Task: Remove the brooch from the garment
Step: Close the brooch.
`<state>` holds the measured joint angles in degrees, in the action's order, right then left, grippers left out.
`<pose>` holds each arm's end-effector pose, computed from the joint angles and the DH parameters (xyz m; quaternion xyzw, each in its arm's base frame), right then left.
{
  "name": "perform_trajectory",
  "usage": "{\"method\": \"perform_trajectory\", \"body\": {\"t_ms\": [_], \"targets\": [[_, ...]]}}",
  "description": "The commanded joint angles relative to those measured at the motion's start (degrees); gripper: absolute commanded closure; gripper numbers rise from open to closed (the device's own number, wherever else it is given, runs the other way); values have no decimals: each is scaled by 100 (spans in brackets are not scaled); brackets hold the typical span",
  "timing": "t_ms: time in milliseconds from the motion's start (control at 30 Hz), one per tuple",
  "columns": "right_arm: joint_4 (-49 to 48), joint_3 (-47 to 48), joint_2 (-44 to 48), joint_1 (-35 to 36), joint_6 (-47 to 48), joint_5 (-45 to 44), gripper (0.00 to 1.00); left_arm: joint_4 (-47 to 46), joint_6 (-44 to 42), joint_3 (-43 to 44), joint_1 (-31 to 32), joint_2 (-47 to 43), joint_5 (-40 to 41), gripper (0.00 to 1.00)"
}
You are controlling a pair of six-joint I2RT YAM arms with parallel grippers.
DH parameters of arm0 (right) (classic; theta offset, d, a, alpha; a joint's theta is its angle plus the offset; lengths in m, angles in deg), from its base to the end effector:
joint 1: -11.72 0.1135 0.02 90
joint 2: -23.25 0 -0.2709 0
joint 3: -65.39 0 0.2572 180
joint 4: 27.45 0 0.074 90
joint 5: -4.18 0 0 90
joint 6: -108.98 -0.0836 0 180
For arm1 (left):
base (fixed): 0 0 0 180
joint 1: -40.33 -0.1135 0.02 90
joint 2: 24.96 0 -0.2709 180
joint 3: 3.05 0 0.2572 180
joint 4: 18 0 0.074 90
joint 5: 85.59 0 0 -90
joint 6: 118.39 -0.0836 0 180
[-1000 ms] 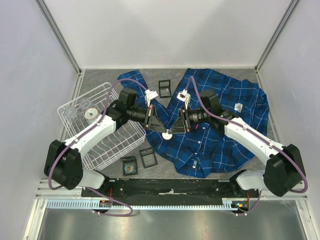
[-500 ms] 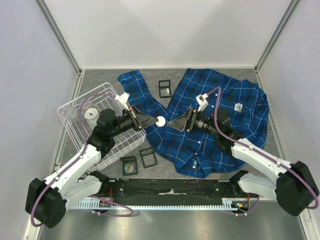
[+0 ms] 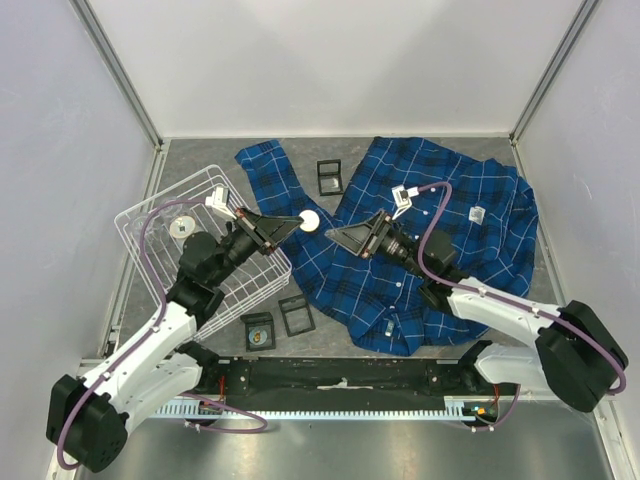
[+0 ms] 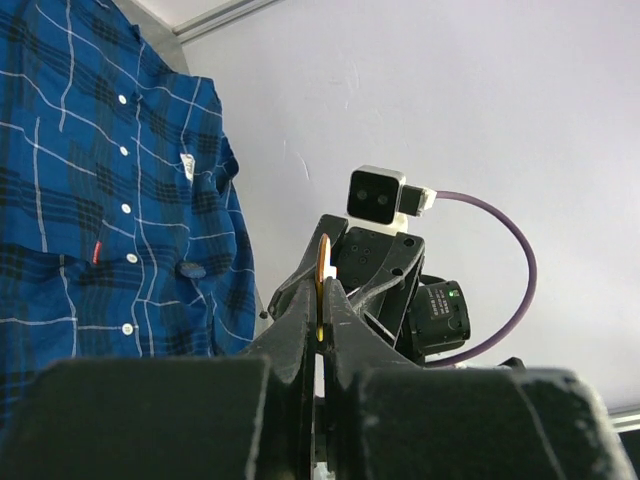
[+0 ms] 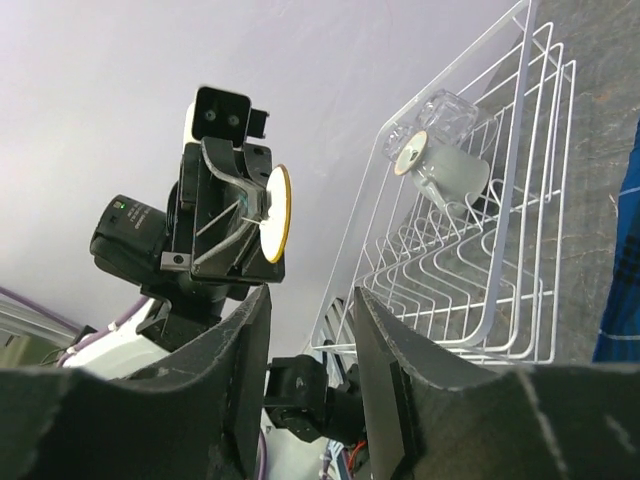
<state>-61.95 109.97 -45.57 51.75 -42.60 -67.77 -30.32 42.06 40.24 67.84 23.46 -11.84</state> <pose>0.2189 0.2177 0.2878 0.0001 0.6445 0.6510 0.4011 0.2104 -0.1360 0.3125 -0.1410 0.6481 -0.6216 0.4168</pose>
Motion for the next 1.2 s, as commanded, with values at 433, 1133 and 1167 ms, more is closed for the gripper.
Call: {"method": "perform_trajectory", "body": {"t_ms": [433,1133,1167], "targets": [[-1177,732,-835,136,-425,129,60,-751,408,-238,35,70,131,98],[3161,1768,-669,-918,2720,3381,100,3150,-2816,991,0,-160,-1617,43],[3303,1821,-625,-927,2913,3494,100,3221,-3140,1149,-8,-45,-1992,44]]}}
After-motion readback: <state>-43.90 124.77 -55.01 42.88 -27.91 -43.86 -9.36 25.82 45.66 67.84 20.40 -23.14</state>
